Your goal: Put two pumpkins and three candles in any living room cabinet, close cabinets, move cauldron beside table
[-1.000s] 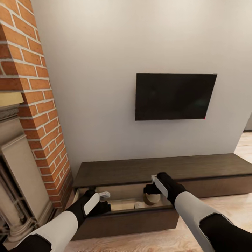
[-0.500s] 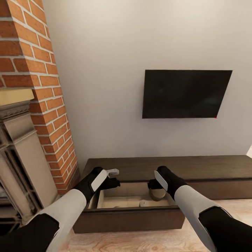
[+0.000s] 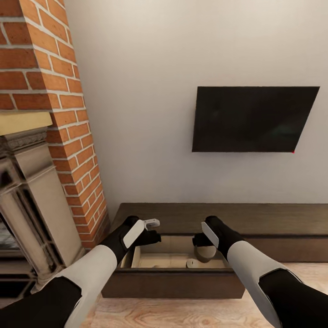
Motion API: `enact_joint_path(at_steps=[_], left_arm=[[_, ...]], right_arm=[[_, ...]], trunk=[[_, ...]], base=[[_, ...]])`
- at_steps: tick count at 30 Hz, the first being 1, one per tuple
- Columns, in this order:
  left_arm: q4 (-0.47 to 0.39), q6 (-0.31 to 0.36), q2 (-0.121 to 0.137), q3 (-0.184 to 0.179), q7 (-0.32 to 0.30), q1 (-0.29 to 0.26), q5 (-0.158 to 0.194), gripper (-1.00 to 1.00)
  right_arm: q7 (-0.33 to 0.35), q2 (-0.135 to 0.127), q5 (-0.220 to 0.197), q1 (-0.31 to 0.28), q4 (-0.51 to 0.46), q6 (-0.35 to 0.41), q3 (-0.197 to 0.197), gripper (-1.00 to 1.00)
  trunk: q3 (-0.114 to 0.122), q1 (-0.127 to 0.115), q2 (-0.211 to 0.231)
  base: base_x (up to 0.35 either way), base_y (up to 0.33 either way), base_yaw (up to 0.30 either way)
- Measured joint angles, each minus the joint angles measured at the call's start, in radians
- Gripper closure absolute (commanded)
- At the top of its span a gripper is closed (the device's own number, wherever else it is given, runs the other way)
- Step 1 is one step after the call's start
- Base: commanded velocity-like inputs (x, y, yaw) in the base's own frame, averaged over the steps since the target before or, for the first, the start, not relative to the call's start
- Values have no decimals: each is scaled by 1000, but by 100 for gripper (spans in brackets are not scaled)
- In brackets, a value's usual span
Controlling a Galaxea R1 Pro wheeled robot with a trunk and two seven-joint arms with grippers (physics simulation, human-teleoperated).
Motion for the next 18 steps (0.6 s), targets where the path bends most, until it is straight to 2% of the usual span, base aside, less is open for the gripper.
enact_joint_path(at_steps=[6, 12, 14, 18], left_arm=[[2, -1, -2, -4, 0, -1, 0, -100], [2, -1, -2, -8, 0, -1, 0, -100], [2, -1, -2, -15, -1, -2, 0, -100], [2, -1, -3, -16, -2, -2, 0, -100]], right_arm=[[0, -4, 2, 0, 2, 0, -28, 100], [1, -38, 6, 0, 4, 1, -34, 100], [2, -52, 4, 0, 4, 1, -34, 100], [3, -55, 2, 0, 4, 0, -34, 100]], trunk=[[-5, 0, 0], [-13, 0, 0], [-17, 0, 0], [-23, 0, 0]], base=[[286, 0, 5], [327, 0, -13], [188, 0, -121], [60, 0, -122]])
